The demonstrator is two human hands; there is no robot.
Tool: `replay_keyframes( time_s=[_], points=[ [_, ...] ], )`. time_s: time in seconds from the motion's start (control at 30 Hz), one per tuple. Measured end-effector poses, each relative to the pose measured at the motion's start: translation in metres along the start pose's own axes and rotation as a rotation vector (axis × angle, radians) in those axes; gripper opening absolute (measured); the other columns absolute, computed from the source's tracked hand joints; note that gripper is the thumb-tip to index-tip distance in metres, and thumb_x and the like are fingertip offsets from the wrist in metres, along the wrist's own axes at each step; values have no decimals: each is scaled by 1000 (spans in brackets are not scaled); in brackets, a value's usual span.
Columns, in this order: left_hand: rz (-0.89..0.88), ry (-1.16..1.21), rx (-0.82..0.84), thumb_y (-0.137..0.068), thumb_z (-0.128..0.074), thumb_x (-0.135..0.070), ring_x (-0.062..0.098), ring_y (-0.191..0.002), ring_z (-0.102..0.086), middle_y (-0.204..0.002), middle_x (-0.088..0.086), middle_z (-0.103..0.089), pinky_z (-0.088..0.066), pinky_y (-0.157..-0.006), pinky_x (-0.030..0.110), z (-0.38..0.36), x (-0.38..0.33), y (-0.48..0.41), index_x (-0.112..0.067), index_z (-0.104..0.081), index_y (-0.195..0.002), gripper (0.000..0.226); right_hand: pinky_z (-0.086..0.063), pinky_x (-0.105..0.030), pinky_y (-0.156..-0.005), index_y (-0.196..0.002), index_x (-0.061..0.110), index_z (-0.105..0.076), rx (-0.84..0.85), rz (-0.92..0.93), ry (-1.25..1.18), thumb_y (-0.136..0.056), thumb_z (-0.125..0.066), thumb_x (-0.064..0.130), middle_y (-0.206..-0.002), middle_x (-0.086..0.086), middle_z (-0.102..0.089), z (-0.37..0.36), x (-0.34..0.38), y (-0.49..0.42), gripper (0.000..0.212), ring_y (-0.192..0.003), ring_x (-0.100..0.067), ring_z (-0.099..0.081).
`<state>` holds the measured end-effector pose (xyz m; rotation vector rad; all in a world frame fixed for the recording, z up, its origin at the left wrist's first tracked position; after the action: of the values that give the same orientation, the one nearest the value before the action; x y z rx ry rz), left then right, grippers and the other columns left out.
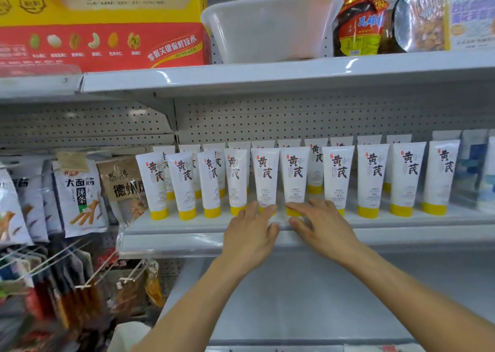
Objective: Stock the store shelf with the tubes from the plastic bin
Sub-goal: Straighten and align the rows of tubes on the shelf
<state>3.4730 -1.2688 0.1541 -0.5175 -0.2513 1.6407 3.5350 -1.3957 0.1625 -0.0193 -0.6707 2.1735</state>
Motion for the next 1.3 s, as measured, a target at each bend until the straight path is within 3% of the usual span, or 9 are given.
replay_keyframes(
  time_s=[0.1, 0.2, 0.37, 0.63, 0.77, 0.83, 1.0, 1.13, 1.3],
  points=[
    [30, -80, 4, -97, -38, -41, 27, -127, -41, -144, 3, -40, -34, -102, 38, -2, 1, -9, -40, -37, -142, 46, -35, -36, -102, -136, 48, -43, 44, 4, 31, -94, -38, 56, -136, -1, -49, -13, -3, -9, 44, -120, -28, -43],
    [61, -55, 28, -96, -36, -47, 25, -126, -40, -141, 1, -44, -31, -104, 38, -5, 7, -16, -44, -39, -141, 45, -34, -37, -102, -136, 55, -38, 81, -19, 18, -86, -21, 71, -138, 2, -49, -20, -3, -13, 55, -122, -27, -44],
    [98, -20, 76, -98, -27, -49, 25, -127, -37, -142, -3, -46, -29, -105, 40, -10, 11, -21, -48, -38, -140, 44, -27, -38, -104, -141, 52, -32, 105, -39, 46, -95, -21, 62, -140, -3, -48, -17, 3, -9, 48, -130, -28, -38],
    [78, 33, 23, -98, -31, -45, 19, -127, -36, -140, -8, -47, -27, -106, 35, -6, 10, -15, -48, -41, -138, 41, -31, -36, -101, -138, 48, -39, 100, -4, 24, -96, -21, 60, -132, -6, -54, -14, 3, -6, 47, -123, -28, -44],
    [78, 52, 13, -96, -35, -49, 21, -126, -41, -136, -6, -50, -29, -105, 36, -6, 12, -16, -51, -45, -134, 39, -37, -39, -99, -133, 46, -46, 94, 43, -25, -76, -1, 73, -126, -3, -61, -15, 0, -8, 78, -116, -27, -50],
    [82, 35, 45, -96, -34, -51, 24, -125, -42, -134, -1, -51, -29, -104, 38, -6, 9, -20, -52, -44, -135, 40, -38, -39, -98, -132, 44, -49, 95, 65, -37, -74, -1, 73, -126, -1, -62, -12, 0, -9, 81, -115, -27, -53],
    [70, -37, 74, -99, -23, -53, 24, -127, -40, -135, 4, -48, -26, -104, 38, -7, 2, -16, -48, -36, -141, 44, -37, -39, -97, -134, 44, -47, 70, 75, -6, -96, -19, 60, -122, -5, -62, -12, 2, -6, 49, -111, -27, -51],
    [51, -1, 50, -100, -20, -53, 20, -126, -41, -132, 0, -50, -27, -103, 38, -7, 5, -10, -47, -40, -139, 45, -39, -39, -96, -132, 48, -45, 56, 66, -33, -80, 2, 72, -122, -3, -61, -16, -2, -3, 74, -110, -25, -51],
    [22, 47, 47, -99, -20, -54, 17, -125, -41, -127, -4, -51, -27, -102, 38, -8, 6, -6, -48, -44, -136, 44, -39, -37, -95, -129, 46, -48, 58, 86, -40, -81, 2, 71, -122, 0, -62, -12, -3, -3, 74, -109, -24, -51]
  ],
)
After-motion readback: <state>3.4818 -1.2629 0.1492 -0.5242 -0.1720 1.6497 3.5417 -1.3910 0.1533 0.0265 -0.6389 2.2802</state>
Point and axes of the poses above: each hand's wrist, its own y-axis away from the middle knuckle, its own z-axis out of the back of the hand, x = y × z, the point moved 9 cm from there along -y, towards the middle knuckle
